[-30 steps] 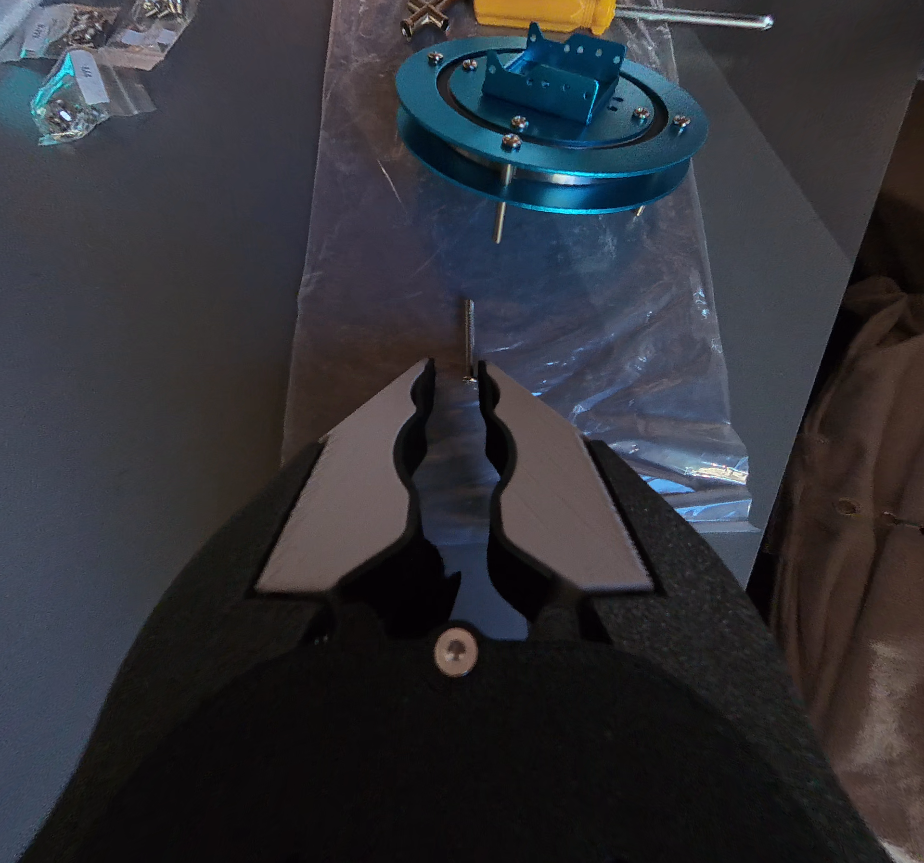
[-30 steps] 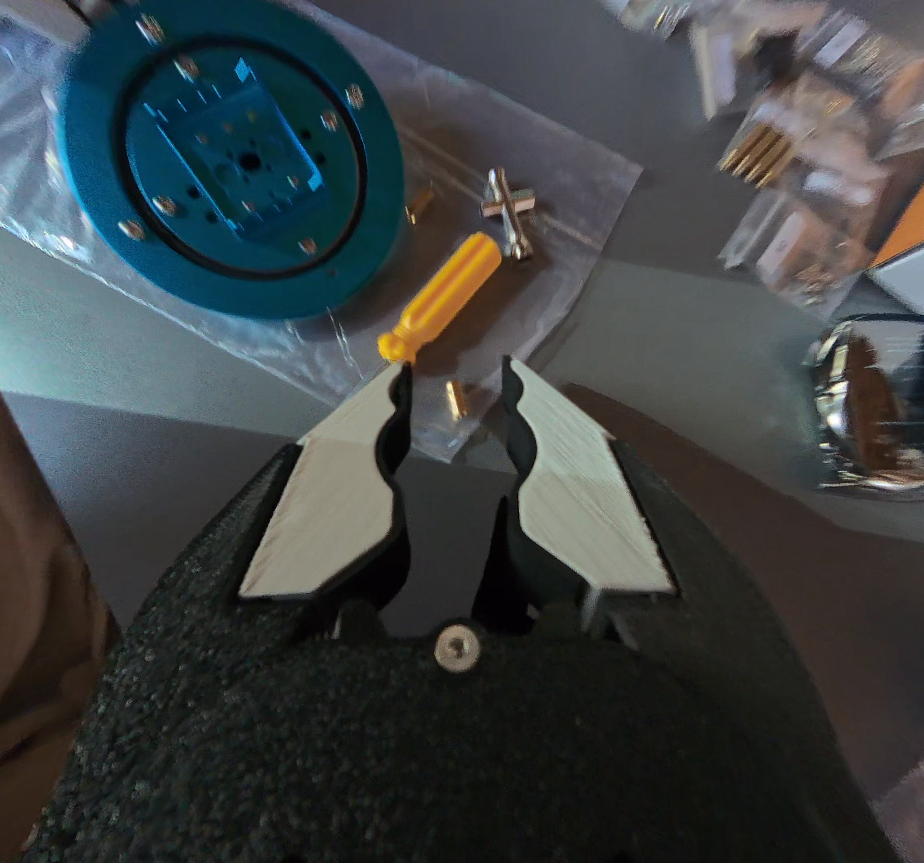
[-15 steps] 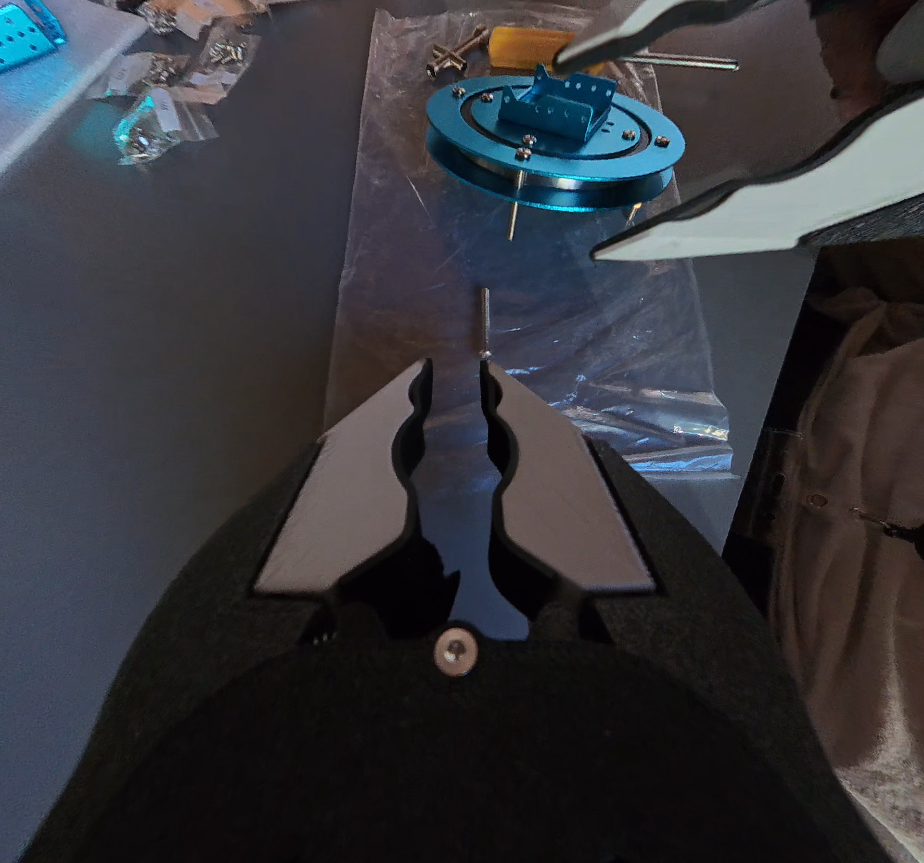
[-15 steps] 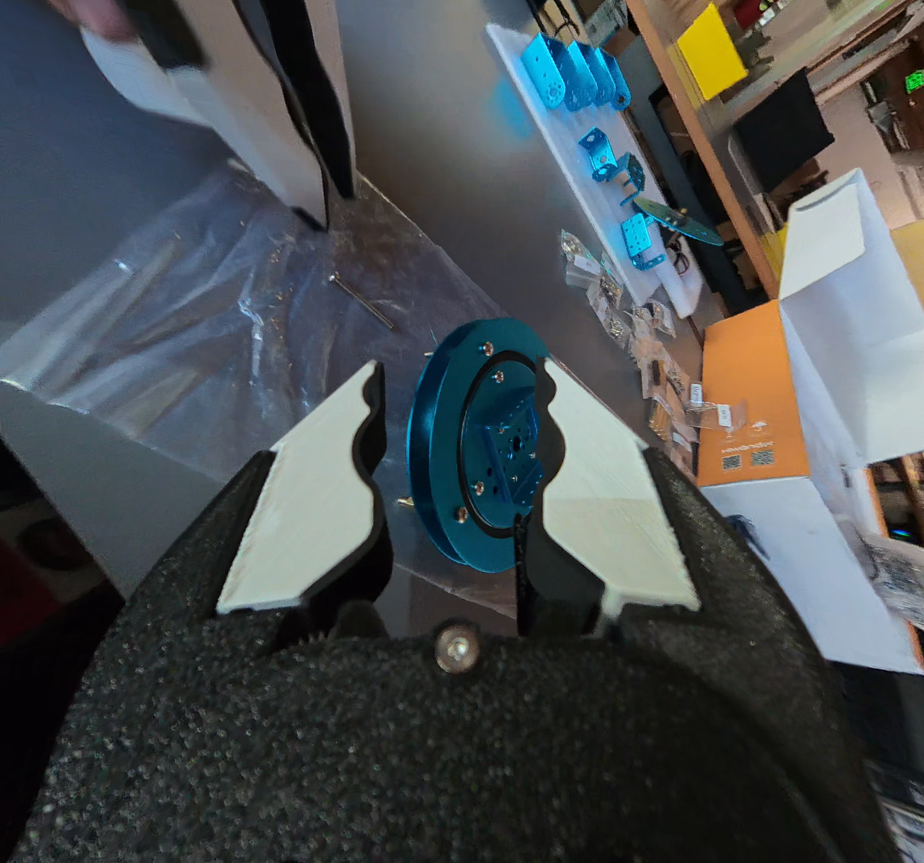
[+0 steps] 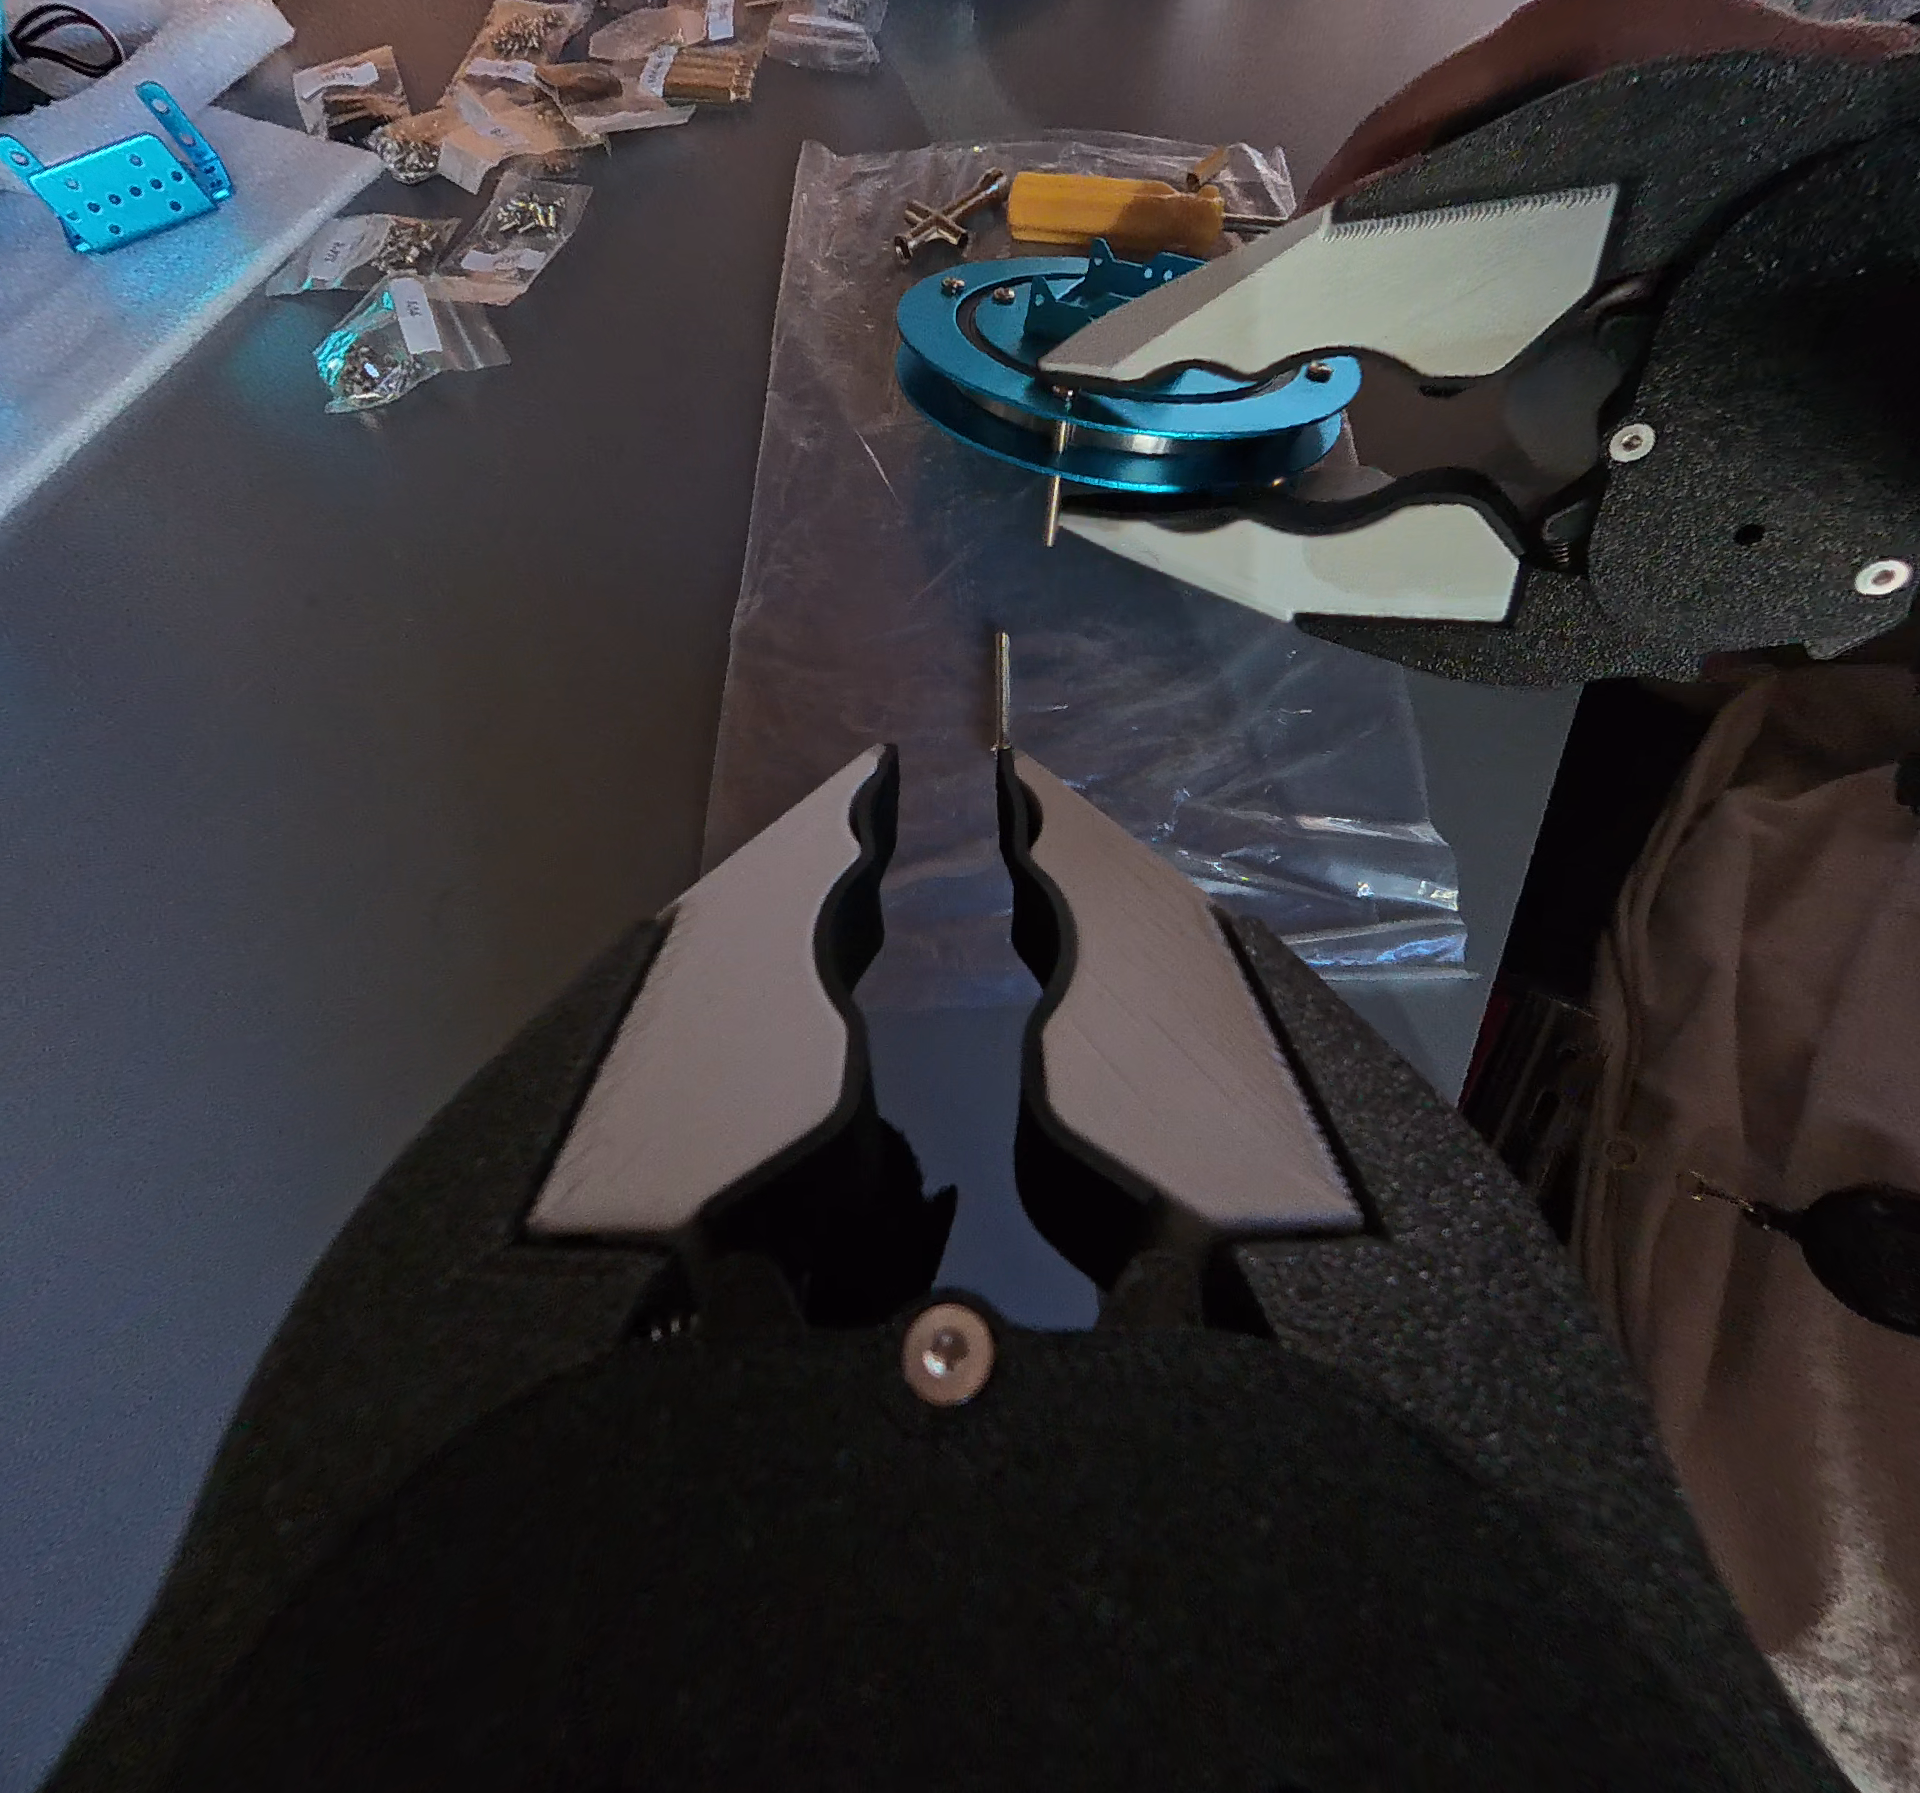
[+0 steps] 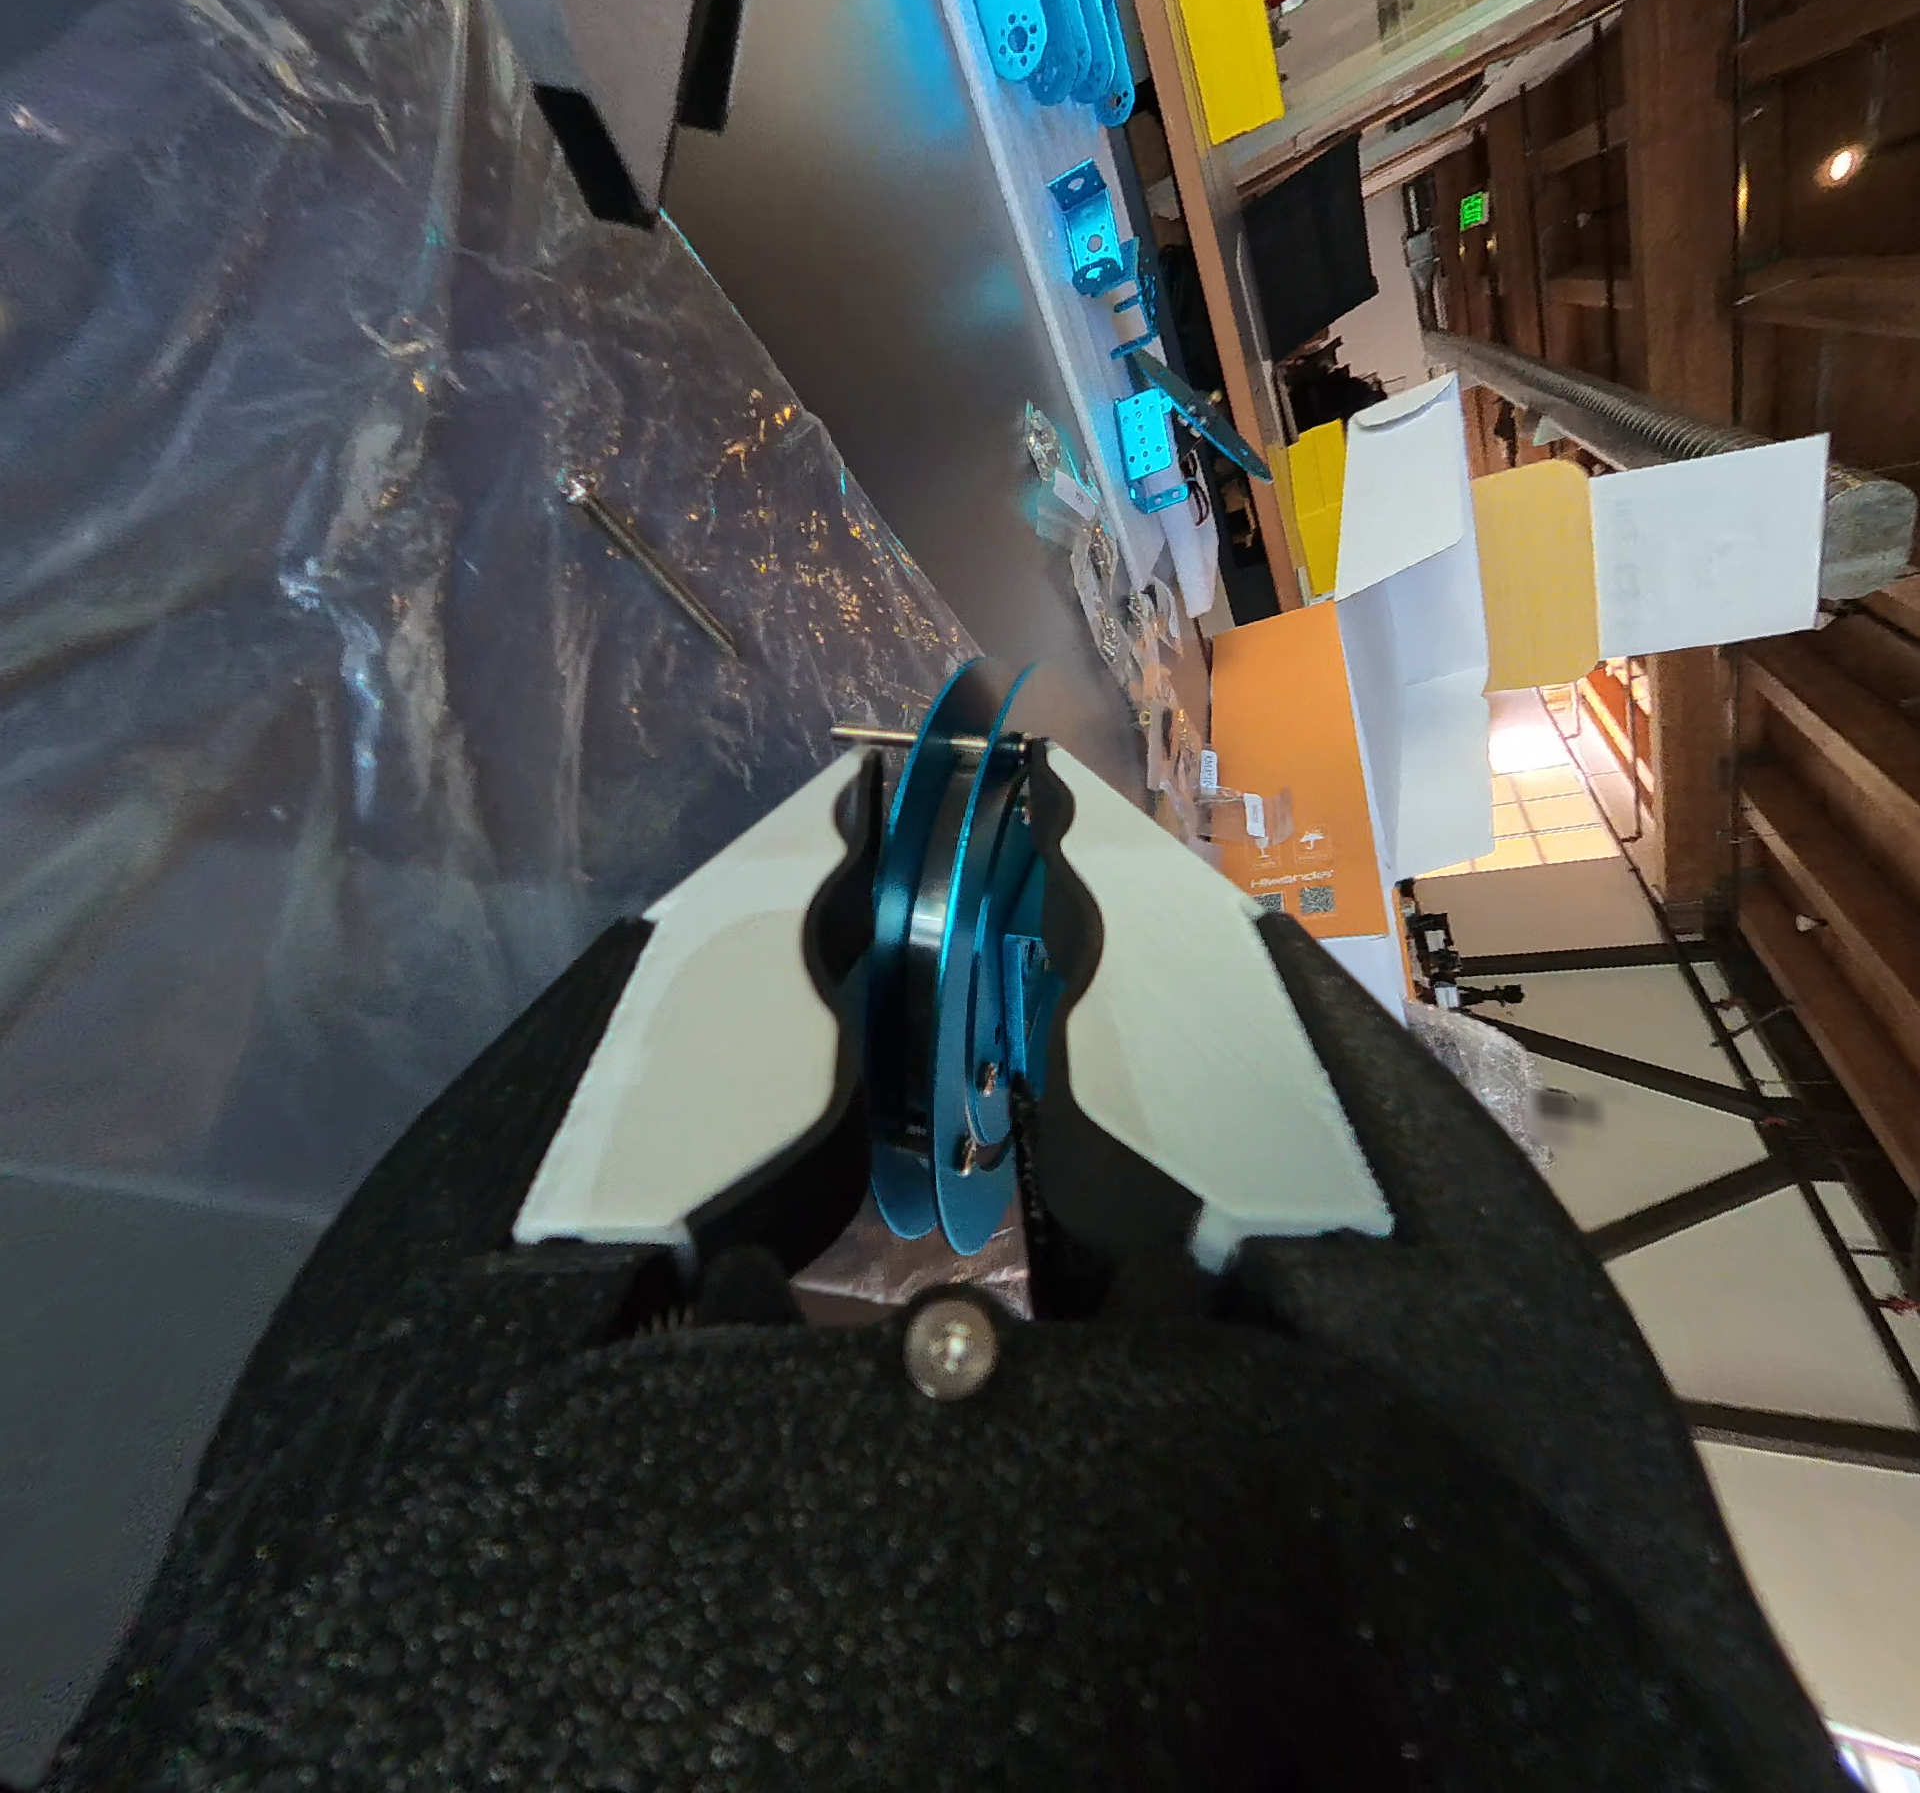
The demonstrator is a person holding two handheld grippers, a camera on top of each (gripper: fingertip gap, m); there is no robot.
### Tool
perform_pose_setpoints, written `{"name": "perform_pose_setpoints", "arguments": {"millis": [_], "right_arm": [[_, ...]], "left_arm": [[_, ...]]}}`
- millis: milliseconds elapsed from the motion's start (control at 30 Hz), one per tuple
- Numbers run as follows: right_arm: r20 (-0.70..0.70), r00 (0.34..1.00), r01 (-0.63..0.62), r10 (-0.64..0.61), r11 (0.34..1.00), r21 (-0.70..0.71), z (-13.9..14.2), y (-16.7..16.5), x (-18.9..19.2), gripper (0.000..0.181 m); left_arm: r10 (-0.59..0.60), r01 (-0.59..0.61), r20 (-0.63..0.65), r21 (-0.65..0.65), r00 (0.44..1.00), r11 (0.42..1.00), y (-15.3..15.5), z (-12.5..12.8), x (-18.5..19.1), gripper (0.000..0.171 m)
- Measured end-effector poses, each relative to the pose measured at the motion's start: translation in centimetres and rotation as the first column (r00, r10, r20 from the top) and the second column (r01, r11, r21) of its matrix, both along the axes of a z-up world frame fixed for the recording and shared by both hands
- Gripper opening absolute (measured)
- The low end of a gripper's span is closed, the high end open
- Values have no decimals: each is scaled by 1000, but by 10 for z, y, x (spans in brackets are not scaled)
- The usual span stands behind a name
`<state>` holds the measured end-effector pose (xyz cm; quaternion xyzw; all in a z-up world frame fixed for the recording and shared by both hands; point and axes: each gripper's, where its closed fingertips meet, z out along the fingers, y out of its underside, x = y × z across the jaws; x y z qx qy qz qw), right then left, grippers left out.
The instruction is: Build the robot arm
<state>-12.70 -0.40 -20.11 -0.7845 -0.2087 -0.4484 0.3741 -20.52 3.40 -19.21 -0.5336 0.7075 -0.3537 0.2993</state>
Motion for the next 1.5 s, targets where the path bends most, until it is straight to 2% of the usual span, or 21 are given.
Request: {"name": "perform_pose_setpoints", "arguments": {"millis": [100,200,333,467,533,600,667,733,767,833,967,1067,1167,1267,1367,1500], "right_arm": [[-27,999,-16,17,1000,24,4,0,1,22],[-50,997,-52,56,996,78,21,-5,3,13],[-211,967,-123,144,986,111,45,-10,8,12],[-388,880,-238,275,961,142,72,-14,5,12],[-539,769,-319,345,937,145,87,-16,-3,11],[-691,600,-424,403,893,152,100,-17,-16,12],[-824,382,-531,418,829,174,106,-16,-28,12],[-899,199,-606,390,770,199,106,-12,-32,12],[-923,132,-629,361,751,203,103,-8,-33,12],[-943,54,-656,328,724,214,95,1,-30,12],[-957,-49,-659,285,711,245,78,17,-20,12],[-963,-89,-654,256,714,250,68,24,-14,12],[-966,-57,-680,252,699,222,61,30,-12,13],[-966,-59,-700,250,680,219,60,33,-12,12],[-955,-8,-702,297,678,217,58,35,-8,13],[-947,11,-714,321,665,217,54,24,0,16]], "left_arm": [[3,-3,1,1,1000,1000,1,-1,2,18],[4,-4,6,5,1000,1000,2,-2,6,18],[-27,27,6,-2,1000,1000,-2,-2,13,18],[-105,104,53,28,993,994,-6,19,23,18],[-172,168,110,41,979,985,-9,40,29,23],[-240,236,189,43,952,971,-12,67,32,30],[-312,319,246,13,918,948,-18,89,32,44],[-387,405,250,-24,888,914,-24,97,30,45],[-403,426,253,-41,879,904,-24,99,32,45],[-428,457,234,-86,873,885,-24,96,35,44],[-436,470,197,-185,878,863,-20,80,48,36],[-431,460,164,-237,887,856,-14,68,58,35],[-471,479,93,-242,877,844,-13,56,59,26],[-490,486,34,-211,871,848,-9,44,63,21],[-501,495,32,-222,865,840,-10,41,64,16],[-507,502,42,-231,861,834,-6,40,61,16]]}}
